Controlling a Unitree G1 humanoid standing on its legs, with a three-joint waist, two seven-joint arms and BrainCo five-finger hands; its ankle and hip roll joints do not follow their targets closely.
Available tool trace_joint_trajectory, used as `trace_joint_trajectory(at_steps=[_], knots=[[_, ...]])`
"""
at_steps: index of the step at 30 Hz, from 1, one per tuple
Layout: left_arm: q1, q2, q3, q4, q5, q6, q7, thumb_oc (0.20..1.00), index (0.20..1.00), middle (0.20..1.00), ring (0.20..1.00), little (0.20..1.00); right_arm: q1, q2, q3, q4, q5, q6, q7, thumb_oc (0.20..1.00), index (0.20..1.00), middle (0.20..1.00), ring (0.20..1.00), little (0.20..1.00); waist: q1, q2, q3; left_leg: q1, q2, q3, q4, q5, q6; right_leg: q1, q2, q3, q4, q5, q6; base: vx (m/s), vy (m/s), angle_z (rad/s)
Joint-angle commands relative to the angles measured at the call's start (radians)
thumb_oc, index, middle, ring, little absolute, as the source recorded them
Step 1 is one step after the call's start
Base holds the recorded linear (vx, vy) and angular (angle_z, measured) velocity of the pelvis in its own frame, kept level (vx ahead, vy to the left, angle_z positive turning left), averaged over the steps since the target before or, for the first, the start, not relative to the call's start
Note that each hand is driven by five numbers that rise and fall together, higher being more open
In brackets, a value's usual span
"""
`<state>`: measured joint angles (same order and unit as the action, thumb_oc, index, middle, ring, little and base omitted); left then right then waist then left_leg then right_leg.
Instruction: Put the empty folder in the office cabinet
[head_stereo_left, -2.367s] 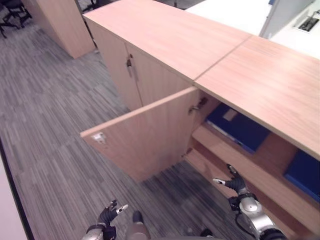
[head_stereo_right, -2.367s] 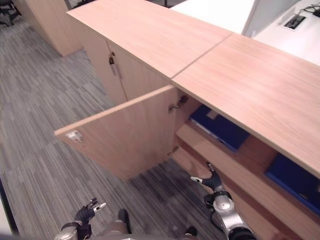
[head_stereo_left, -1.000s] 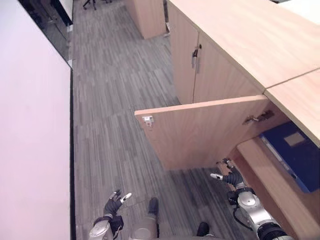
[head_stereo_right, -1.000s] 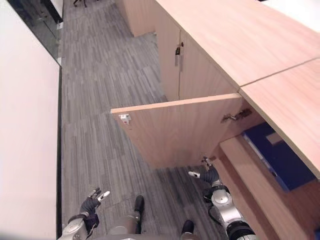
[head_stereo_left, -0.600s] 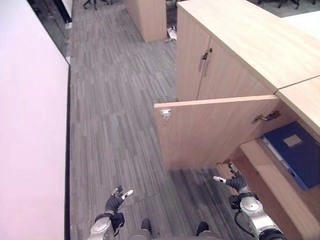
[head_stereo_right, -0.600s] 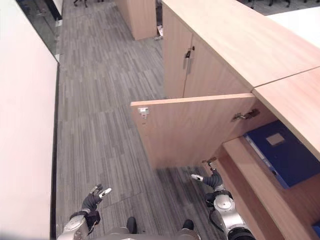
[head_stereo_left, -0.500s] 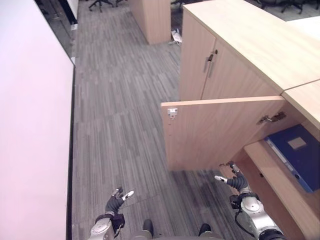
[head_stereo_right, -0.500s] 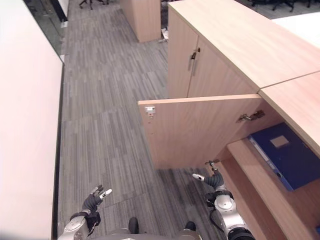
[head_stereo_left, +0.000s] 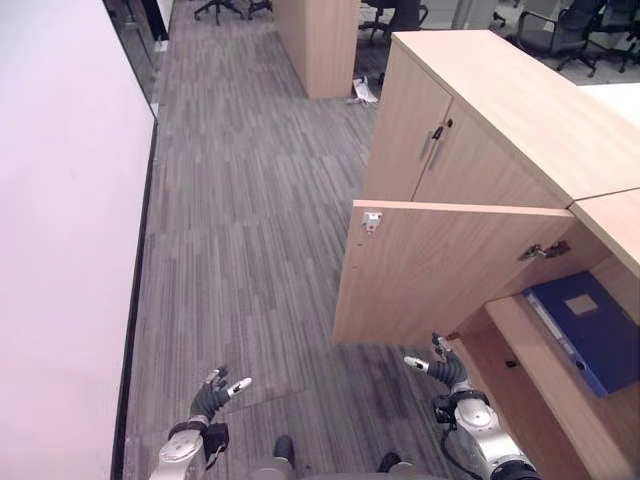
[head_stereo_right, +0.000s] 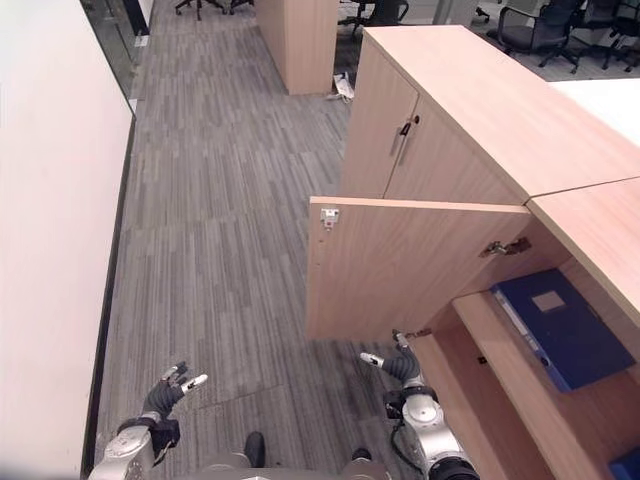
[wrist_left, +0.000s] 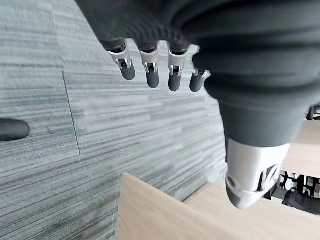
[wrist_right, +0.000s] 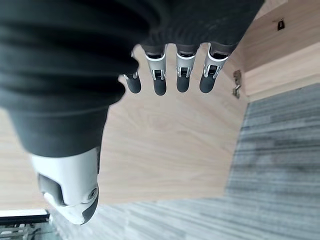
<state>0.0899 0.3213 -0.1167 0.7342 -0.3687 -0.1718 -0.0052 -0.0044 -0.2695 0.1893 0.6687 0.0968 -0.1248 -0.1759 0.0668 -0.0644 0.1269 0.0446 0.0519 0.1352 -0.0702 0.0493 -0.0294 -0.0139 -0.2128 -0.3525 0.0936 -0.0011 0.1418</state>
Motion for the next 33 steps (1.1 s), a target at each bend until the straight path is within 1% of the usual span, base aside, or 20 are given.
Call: trace_joint_trajectory(at_steps=[1,5,7,8,9,10,12,14,15,16,18,20,21,22,25,26,27,32,33], knots=[[-0.073,-0.001,0.009,-0.07,0.012,-0.072,0.02,1.0,1.0,1.0,1.0,1.0,-0.016,-0.021,-0.001,-0.028,-0.007,-0.044,-0.01,1.0,1.0,1.0,1.0,1.0,0.005,0.03,-0.009,0.022,-0.06,0.009,0.039,-0.091,0.042,0.02,0.012,0.006,0.064,0.009,0.039,0.01,0.008,-0.17],[-0.098,0.01,0.018,-0.101,0.012,-0.076,0.031,1.0,1.0,1.0,1.0,1.0,0.008,-0.019,-0.004,-0.036,-0.013,-0.039,-0.003,1.0,1.0,1.0,1.0,1.0,-0.01,0.029,-0.007,0.037,-0.061,0.023,0.034,-0.093,0.043,0.027,0.008,0.011,0.063,0.013,0.043,-0.01,-0.006,-0.09],[-0.129,0.018,0.027,-0.114,0.01,-0.079,0.046,1.0,1.0,1.0,1.0,1.0,0.019,-0.02,-0.002,-0.04,-0.016,-0.035,0.002,1.0,1.0,1.0,1.0,1.0,-0.021,0.031,-0.004,0.046,-0.06,0.04,0.032,-0.097,0.043,0.02,-0.005,0.012,0.077,0.033,0.051,-0.05,-0.044,-0.11],[-0.166,0.035,0.031,-0.12,0.009,-0.082,0.059,1.0,1.0,1.0,1.0,1.0,0.024,-0.022,0.007,-0.051,-0.027,-0.033,0.008,1.0,1.0,1.0,1.0,1.0,-0.024,0.035,-0.001,0.047,-0.05,0.073,0.039,-0.102,0.041,0.013,-0.035,-0.028,0.092,0.048,0.059,-0.07,-0.08,-0.29],[-0.184,0.043,0.039,-0.119,0.007,-0.084,0.064,1.0,1.0,1.0,1.0,1.0,0.027,-0.023,0.013,-0.051,-0.031,-0.031,0.014,1.0,1.0,1.0,1.0,1.0,-0.027,0.034,-0.004,0.046,-0.049,0.089,0.041,-0.104,0.039,0.018,-0.045,-0.042,0.085,0.049,0.063,-0.06,-0.106,-0.6],[-0.225,0.06,0.044,-0.113,-0.003,-0.088,0.073,1.0,1.0,1.0,1.0,1.0,0.031,-0.029,0.023,-0.047,-0.034,-0.029,0.025,1.0,1.0,1.0,1.0,1.0,-0.037,0.034,-0.007,0.05,-0.047,0.106,0.042,-0.102,0.035,0.023,-0.054,-0.039,0.075,0.057,0.065,0.0,-0.085,-0.67],[-0.282,0.09,0.052,-0.088,-0.009,-0.09,0.085,1.0,1.0,1.0,1.0,1.0,0.032,-0.037,0.037,-0.05,-0.034,-0.029,0.035,1.0,1.0,1.0,1.0,1.0,-0.054,0.042,-0.015,0.06,-0.039,0.124,0.039,-0.101,0.03,0.024,-0.055,-0.027,0.06,0.06,0.066,0.04,-0.09,-0.53],[-0.344,0.124,0.061,-0.048,-0.03,-0.093,0.093,1.0,1.0,1.0,1.0,1.0,0.031,-0.046,0.052,-0.058,-0.032,-0.032,0.047,1.0,1.0,1.0,1.0,1.0,-0.068,0.048,-0.021,0.069,-0.032,0.142,0.034,-0.098,0.024,0.034,-0.051,-0.024,0.033,0.062,0.065,0.04,-0.057,-0.46],[-0.344,0.125,0.061,-0.047,-0.03,-0.094,0.093,1.0,1.0,1.0,1.0,1.0,0.031,-0.046,0.052,-0.058,-0.032,-0.032,0.047,1.0,1.0,1.0,1.0,1.0,-0.068,0.048,-0.02,0.069,-0.032,0.142,0.034,-0.098,0.024,0.034,-0.05,-0.024,0.032,0.062,0.065,0.08,-0.07,-0.42],[-0.445,0.18,0.072,0.02,-0.06,-0.094,0.105,1.0,1.0,1.0,1.0,1.0,0.035,-0.061,0.071,-0.073,-0.031,-0.039,0.06,1.0,1.0,1.0,1.0,1.0,-0.093,0.056,-0.031,0.084,-0.027,0.163,0.016,-0.089,0.014,0.047,-0.04,-0.018,-0.007,0.065,0.068,0.06,-0.051,-0.32],[-0.485,0.197,0.071,0.046,-0.071,-0.096,0.106,1.0,1.0,1.0,1.0,1.0,0.035,-0.063,0.074,-0.073,-0.029,-0.04,0.063,1.0,1.0,1.0,1.0,1.0,-0.1,0.058,-0.031,0.09,-0.026,0.169,0.008,-0.086,0.012,0.052,-0.035,-0.017,-0.019,0.066,0.068,0.07,-0.044,-0.15],[-0.547,0.224,0.067,0.08,-0.086,-0.096,0.108,1.0,1.0,1.0,1.0,1.0,0.042,-0.074,0.078,-0.083,-0.025,-0.043,0.069,1.0,1.0,1.0,1.0,1.0,-0.118,0.063,-0.035,0.097,-0.023,0.18,0.001,-0.085,0.007,0.055,-0.03,-0.013,-0.032,0.068,0.068,0.07,-0.028,-0.16],[-0.61,0.24,0.06,0.114,-0.103,-0.097,0.108,1.0,1.0,1.0,1.0,1.0,0.044,-0.082,0.082,-0.092,-0.022,-0.046,0.075,1.0,1.0,1.0,1.0,1.0,-0.132,0.066,-0.032,0.106,-0.02,0.187,-0.001,-0.091,0.003,0.061,-0.024,-0.008,-0.043,0.067,0.071,0.06,-0.028,-0.33],[-0.643,0.25,0.054,0.128,-0.115,-0.097,0.104,1.0,1.0,1.0,1.0,1.0,0.04,-0.087,0.083,-0.089,-0.02,-0.047,0.077,1.0,1.0,1.0,1.0,1.0,-0.139,0.067,-0.033,0.102,-0.02,0.192,-0.004,-0.085,0.001,0.057,-0.022,-0.007,-0.05,0.072,0.071,0.07,-0.022,-0.3],[-0.732,0.271,0.032,0.177,-0.131,-0.093,0.098,1.0,1.0,1.0,1.0,1.0,0.043,-0.099,0.086,-0.097,-0.013,-0.051,0.082,1.0,1.0,1.0,1.0,1.0,-0.163,0.072,-0.03,0.105,-0.016,0.204,-0.008,-0.089,-0.003,0.057,-0.015,0.006,-0.064,0.074,0.074,0.04,-0.004,-0.11],[-0.735,0.272,0.031,0.179,-0.131,-0.093,0.097,1.0,1.0,1.0,1.0,1.0,0.041,-0.098,0.085,-0.097,-0.013,-0.051,0.082,1.0,1.0,1.0,1.0,1.0,-0.163,0.071,-0.032,0.099,-0.017,0.205,-0.009,-0.083,-0.003,0.052,-0.015,0.006,-0.066,0.078,0.073,0.04,-0.009,-0.08],[-0.786,0.283,0.02,0.214,-0.141,-0.093,0.094,1.0,1.0,1.0,1.0,1.0,0.043,-0.105,0.091,-0.105,-0.008,-0.055,0.087,1.0,1.0,1.0,1.0,1.0,-0.177,0.072,-0.026,0.103,-0.013,0.211,-0.01,-0.089,-0.006,0.053,-0.01,0.016,-0.071,0.077,0.076,0.03,-0.007,-0.16],[-0.888,0.281,0.02,0.286,-0.185,-0.092,0.092,1.0,1.0,1.0,1.0,1.0,0.031,-0.112,0.095,-0.13,0.006,-0.065,0.087,1.0,1.0,1.0,1.0,1.0,-0.213,0.062,-0.01,0.083,-0.006,0.231,-0.015,-0.079,-0.01,0.02,0.002,0.048,-0.084,0.092,0.076,-0.01,-0.01,-0.25],[-0.899,0.275,0.023,0.293,-0.193,-0.093,0.092,1.0,1.0,1.0,1.0,1.0,0.028,-0.113,0.098,-0.135,0.008,-0.065,0.088,1.0,1.0,1.0,1.0,1.0,-0.218,0.06,-0.004,0.083,-0.003,0.235,-0.013,-0.086,-0.01,0.016,0.006,0.057,-0.085,0.09,0.079,-0.02,-0.006,-0.26]])
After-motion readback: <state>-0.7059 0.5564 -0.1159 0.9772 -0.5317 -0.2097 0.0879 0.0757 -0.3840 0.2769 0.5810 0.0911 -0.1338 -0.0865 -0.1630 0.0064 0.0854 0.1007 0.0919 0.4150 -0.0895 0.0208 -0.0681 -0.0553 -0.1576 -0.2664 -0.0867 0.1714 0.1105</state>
